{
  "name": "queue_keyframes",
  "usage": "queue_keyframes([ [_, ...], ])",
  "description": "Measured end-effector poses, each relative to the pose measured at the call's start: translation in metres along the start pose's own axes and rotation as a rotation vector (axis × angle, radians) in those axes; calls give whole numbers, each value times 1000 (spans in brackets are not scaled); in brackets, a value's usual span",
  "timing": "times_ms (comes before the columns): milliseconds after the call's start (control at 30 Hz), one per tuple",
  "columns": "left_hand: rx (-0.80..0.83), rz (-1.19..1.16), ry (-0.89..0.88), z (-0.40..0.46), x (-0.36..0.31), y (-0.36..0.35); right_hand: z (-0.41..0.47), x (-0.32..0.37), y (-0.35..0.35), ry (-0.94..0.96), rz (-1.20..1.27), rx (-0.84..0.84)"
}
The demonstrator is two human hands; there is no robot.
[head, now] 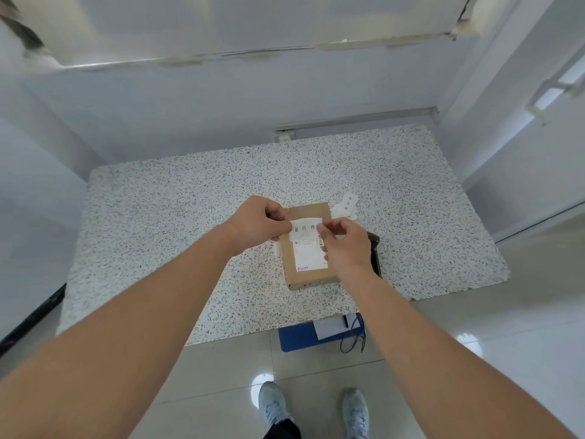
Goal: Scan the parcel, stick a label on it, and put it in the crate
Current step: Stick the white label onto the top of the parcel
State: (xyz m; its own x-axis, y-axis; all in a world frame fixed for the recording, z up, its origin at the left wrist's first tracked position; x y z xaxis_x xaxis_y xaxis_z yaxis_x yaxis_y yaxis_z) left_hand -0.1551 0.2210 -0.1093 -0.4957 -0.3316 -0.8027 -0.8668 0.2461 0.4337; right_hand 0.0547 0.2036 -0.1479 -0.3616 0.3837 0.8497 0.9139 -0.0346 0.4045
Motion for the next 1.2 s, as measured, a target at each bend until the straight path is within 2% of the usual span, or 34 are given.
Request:
queue_keyframes([
  [200,-21,58,12,3,9,3,-1,4,-1,15,-58,-30],
  [433,-93,357,0,20,8,-8,10,9,-5,72,-144,-70],
  [633,-231,140,78,42,24,-14,42,1,-12,58,-82,-51],
  [800,-322,-2,160,63,45,-20,74,-3,-19,94,-129,-25],
  [967,-415,-74,234,80,60,-28,101,-11,-22,107,-133,5],
  [1067,-419,-105,257,90,68,-34,113,-18,-26,85,-148,30],
  [1200,-406,-35,243,97,72,-36,121,-27,-34,72,-174,85],
])
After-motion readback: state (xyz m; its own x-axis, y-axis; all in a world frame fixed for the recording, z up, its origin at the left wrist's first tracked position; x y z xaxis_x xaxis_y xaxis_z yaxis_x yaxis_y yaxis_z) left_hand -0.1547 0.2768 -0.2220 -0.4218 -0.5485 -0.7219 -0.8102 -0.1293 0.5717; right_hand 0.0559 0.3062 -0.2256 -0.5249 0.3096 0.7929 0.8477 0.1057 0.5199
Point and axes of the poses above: each hand's wrist, its own z-axis towards the middle knuckle, its own y-axis out of the back of the hand, x = y × z, the point moved 10 cm from there along z, towards the middle knuckle, and after that the axes turned 1 degree about -z, right-handed, at the moved point
